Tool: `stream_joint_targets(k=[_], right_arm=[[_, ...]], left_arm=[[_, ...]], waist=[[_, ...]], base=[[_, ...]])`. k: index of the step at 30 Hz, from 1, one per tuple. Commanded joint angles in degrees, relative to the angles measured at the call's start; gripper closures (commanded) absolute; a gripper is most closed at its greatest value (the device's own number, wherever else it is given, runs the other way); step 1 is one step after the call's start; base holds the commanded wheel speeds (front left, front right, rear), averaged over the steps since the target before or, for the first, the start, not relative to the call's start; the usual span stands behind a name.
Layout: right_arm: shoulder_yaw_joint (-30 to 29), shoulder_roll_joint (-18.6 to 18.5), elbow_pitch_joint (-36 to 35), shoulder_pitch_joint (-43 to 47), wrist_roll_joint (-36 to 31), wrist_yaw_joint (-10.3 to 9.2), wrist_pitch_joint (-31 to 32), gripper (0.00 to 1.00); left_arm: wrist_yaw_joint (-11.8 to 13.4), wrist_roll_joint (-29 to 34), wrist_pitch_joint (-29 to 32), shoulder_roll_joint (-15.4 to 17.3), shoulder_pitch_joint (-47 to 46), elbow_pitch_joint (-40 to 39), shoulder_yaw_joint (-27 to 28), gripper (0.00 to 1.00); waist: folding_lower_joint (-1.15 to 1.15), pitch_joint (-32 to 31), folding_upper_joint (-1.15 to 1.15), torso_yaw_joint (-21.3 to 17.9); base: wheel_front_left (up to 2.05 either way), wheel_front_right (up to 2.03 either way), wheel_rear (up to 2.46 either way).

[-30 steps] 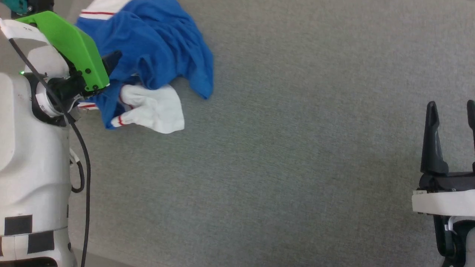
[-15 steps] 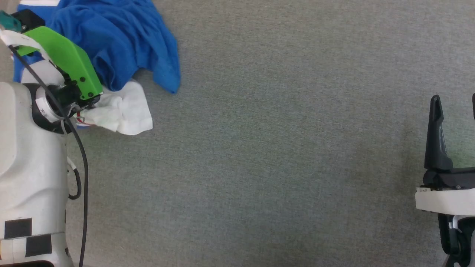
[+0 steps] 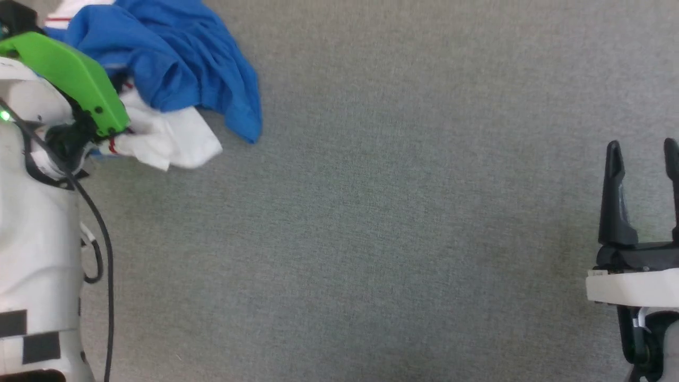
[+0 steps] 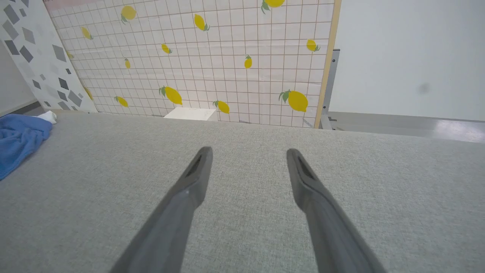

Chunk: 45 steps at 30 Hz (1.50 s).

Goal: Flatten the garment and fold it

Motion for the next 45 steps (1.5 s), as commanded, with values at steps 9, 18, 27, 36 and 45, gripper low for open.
stream_joint_targets(k=[9, 18, 27, 36, 45], right_arm=[[0.58, 0.57, 5.44, 0.56, 2.96, -0.09, -2.95, 0.0], [0.53, 0.6, 8.92, 2.22, 6.38, -0.09, -4.8, 0.0], [-1.17, 0.6, 10.55, 4.57, 8.15, -0.09, -5.58, 0.0], [-1.16, 0.61, 10.85, 4.27, 8.83, -0.09, -5.77, 0.0], [-1.09, 0.61, 10.64, 4.26, 9.28, -0.09, -5.81, 0.0]], left_arm=[[-5.71, -0.64, -7.98, 0.31, -5.24, -3.01, -1.42, 1.0], [-7.99, -0.25, -16.8, -2.03, -9.99, -7.42, -4.66, 1.0], [-8.33, -3.26, -15.76, -9.14, -13.28, -12.31, -9.91, 1.0], [-8.18, -6.53, -12.96, -14.78, -11.0, -18.9, -17.38, 1.0], [-4.86, -6.87, -14.41, -16.21, -3.99, -24.01, -26.4, 1.0]], waist=[[0.0, -13.11, 0.0, 0.31], [0.0, -21.16, 0.0, -1.85], [0.0, -25.24, 0.0, -5.45], [0.0, -25.56, 0.0, -10.34], [0.0, -24.94, 0.0, -14.43]], base=[[0.0, 0.0, 0.0], [0.0, 0.0, 0.0], [0.0, 0.0, 0.0], [0.0, 0.0, 0.0], [0.0, 0.0, 0.0]])
